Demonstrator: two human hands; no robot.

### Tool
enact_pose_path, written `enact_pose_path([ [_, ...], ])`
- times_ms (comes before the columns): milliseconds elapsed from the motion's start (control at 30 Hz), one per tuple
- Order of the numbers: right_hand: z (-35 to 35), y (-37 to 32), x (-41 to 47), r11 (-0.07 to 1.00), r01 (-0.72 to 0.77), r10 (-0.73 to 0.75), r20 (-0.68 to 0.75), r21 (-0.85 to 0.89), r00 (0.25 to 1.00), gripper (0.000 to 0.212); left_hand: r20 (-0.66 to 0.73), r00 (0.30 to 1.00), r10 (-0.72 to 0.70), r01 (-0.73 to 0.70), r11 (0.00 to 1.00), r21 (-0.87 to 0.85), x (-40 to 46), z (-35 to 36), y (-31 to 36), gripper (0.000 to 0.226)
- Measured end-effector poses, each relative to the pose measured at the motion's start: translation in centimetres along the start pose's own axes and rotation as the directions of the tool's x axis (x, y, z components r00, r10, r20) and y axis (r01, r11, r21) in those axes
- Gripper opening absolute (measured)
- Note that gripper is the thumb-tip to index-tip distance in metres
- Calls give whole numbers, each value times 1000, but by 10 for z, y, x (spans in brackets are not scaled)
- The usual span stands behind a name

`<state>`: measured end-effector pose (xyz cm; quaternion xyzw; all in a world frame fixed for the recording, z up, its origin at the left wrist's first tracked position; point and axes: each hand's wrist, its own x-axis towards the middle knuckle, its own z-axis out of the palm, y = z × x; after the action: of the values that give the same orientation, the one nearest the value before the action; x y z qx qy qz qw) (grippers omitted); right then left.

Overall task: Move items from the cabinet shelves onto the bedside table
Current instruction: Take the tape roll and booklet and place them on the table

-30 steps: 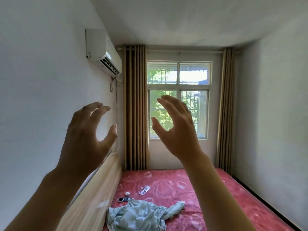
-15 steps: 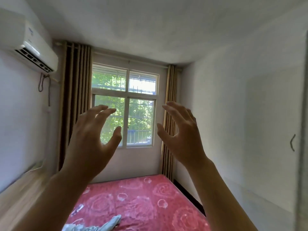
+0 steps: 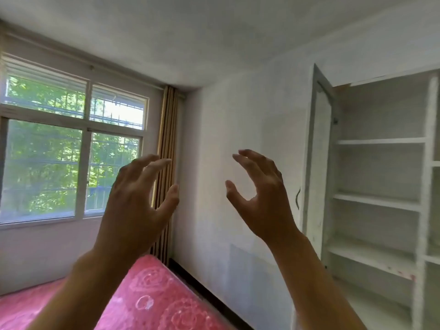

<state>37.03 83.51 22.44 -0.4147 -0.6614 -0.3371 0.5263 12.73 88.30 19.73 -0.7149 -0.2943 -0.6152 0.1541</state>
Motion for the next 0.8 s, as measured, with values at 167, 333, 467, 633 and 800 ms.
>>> enact_pose_path([
  [167,-24,48,-16,986,-60,64,19,-156,998,52,29,999,32,-27,988,-150,13,70,14,56],
  [333,-42,92,-18,950,-79,84,4,-302,996,49,70,994,82,-59,958,-279,22,136,24,56],
  [467,-46,118,-20,907,-104,106,-18,-408,994,48,73,988,135,-97,918,-385,36,184,26,54],
  [633,-52,142,-23,830,-151,155,-38,-537,987,48,85,984,156,-90,848,-523,52,244,28,53],
  [800,-72,150,-40,699,-211,243,-51,-683,969,50,144,961,234,-80,739,-669,51,299,55,54],
])
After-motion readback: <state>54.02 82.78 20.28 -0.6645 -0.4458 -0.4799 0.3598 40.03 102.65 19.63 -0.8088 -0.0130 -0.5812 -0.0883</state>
